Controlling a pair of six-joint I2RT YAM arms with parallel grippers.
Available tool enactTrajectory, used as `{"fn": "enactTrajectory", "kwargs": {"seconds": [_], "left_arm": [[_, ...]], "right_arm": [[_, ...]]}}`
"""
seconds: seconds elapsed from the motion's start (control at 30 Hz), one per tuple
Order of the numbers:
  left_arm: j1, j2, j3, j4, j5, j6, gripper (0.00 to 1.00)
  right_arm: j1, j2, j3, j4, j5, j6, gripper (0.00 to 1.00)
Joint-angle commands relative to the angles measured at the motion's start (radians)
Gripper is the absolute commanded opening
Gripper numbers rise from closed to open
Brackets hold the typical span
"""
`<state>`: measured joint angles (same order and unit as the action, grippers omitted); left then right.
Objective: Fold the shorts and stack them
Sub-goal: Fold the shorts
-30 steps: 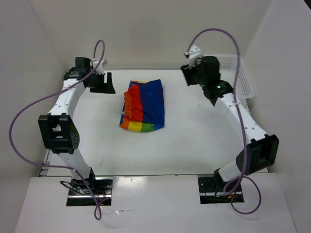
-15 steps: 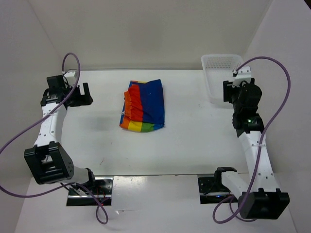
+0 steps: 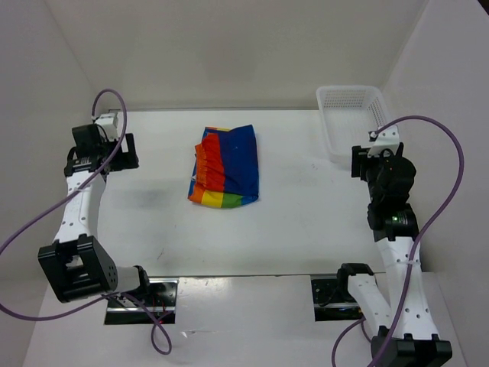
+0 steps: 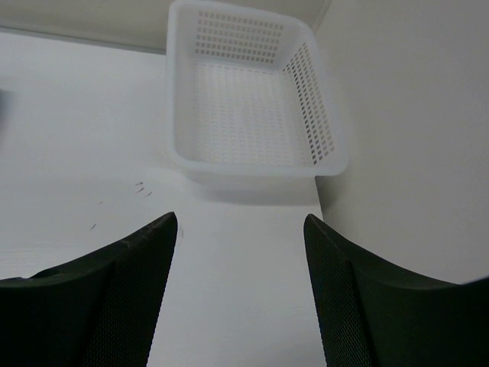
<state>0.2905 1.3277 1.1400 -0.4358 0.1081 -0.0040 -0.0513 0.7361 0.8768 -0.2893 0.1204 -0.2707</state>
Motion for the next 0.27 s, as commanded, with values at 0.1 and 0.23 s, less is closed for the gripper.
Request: {"fn": "enactTrajectory", "kwargs": {"seconds": [0.1, 0.23], "left_arm": [[0.006, -0.068, -0.029, 0.042, -0.021, 0.004, 0.99], [0.006, -0.078, -0.029, 0.042, -0.012, 0.004, 0.99]], "right_arm": [[-0.004, -0.009, -0.016, -0.024, -0.037, -0.002, 0.73], [-0.004, -0.009, -0.025, -0.024, -0.038, -0.002, 0.76]]}}
